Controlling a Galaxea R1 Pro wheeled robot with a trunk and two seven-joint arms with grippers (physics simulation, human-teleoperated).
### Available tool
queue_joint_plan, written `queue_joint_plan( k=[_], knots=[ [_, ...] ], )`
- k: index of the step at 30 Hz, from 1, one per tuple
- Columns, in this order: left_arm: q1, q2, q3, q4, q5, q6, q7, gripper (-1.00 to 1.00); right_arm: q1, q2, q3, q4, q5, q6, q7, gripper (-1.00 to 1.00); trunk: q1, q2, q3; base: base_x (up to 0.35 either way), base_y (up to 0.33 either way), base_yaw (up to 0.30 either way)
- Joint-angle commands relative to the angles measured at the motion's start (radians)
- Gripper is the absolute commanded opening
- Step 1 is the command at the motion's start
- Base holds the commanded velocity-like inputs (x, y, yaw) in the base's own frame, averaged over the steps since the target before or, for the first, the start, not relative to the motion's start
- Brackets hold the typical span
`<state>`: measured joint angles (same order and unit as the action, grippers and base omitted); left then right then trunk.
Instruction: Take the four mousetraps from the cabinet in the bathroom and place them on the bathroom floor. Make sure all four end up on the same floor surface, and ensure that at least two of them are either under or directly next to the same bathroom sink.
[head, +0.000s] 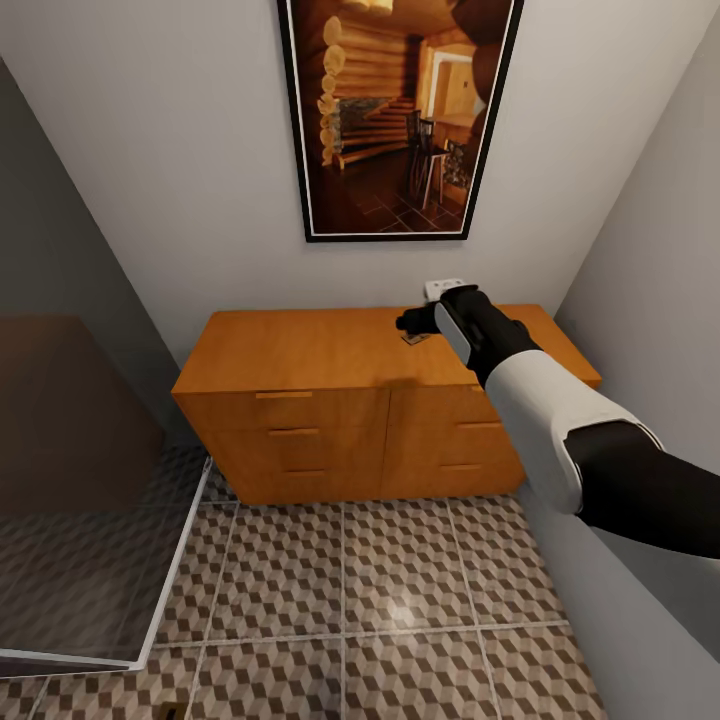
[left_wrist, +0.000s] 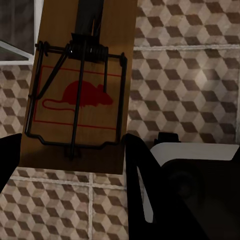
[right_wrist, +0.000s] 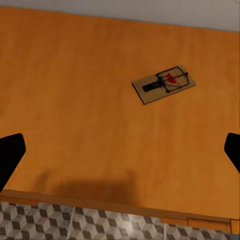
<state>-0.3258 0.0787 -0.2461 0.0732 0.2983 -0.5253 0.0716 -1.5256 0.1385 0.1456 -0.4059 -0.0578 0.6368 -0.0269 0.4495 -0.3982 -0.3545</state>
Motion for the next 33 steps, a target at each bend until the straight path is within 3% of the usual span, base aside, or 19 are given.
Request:
queue_joint_plan(
  k=[1,27,33],
  knots=[
    [-0.002,-0.001,-0.008,0.003,0.001,-0.005,0.005,-1.00,-0.001,-0.001,0.007,-0.001,-0.006,0.005,0.002,1.00,0.001,-0.002,-0.002,0.000,0.000,0.000],
    [-0.002,-0.002,-0.008,0.002,0.000,-0.006,0.003,-1.00,0.002,-0.022,0.012,0.012,-0.002,0.004,0.019,1.00,0.001,-0.002,-0.002,0.111,0.000,0.000],
    [-0.001,-0.003,-0.008,0.002,-0.001,-0.006,0.002,-1.00,0.004,-0.022,0.012,0.044,-0.002,-0.042,0.018,1.00,0.001,-0.002,-0.002,0.054,0.019,0.000]
  ],
)
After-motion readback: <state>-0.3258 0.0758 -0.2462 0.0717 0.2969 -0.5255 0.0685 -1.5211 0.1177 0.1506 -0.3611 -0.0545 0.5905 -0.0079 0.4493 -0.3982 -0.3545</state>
